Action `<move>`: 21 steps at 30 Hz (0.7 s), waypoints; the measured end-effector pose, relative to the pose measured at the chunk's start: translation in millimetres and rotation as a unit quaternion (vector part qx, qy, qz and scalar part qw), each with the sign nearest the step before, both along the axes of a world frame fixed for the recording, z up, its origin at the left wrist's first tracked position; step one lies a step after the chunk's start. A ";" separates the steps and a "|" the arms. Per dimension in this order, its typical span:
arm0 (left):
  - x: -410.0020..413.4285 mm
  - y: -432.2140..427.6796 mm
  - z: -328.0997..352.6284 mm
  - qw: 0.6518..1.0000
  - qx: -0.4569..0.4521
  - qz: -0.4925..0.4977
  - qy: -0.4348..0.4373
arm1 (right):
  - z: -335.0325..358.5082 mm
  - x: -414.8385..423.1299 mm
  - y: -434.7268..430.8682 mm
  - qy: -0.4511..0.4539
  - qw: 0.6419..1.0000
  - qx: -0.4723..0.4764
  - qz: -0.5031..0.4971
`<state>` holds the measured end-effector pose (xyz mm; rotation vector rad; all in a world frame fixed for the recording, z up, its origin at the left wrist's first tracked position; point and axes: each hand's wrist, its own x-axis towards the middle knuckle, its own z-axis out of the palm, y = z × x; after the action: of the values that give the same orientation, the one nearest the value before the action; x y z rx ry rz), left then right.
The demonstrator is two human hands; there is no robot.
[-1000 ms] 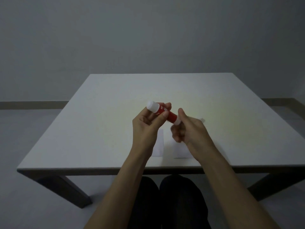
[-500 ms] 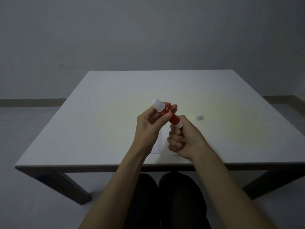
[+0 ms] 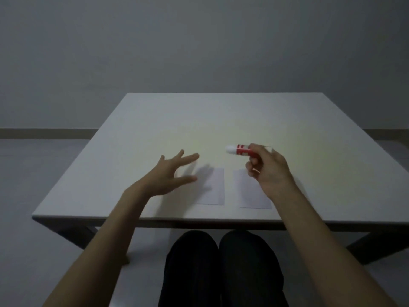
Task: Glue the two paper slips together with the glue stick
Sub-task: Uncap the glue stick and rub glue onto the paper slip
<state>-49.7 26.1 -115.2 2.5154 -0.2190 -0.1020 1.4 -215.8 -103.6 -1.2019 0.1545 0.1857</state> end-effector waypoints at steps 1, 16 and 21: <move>-1.7 3.0 -8.0 0.999 0.015 -0.018 0.025 | -5.6 -0.3 4.2 -0.025 0.996 -0.079 0.015; 0.8 -1.1 -44.2 0.998 0.044 -0.027 0.022 | -32.1 -31.3 29.9 -0.420 0.716 -0.500 0.247; -3.5 -3.1 -37.7 0.998 0.039 -0.034 0.032 | -22.5 -5.2 19.2 -0.329 0.791 -0.490 0.158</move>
<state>-53.2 23.1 -152.9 2.5780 -0.2793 -0.2222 -3.9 -196.6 -126.1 -2.2653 -0.6593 -0.0588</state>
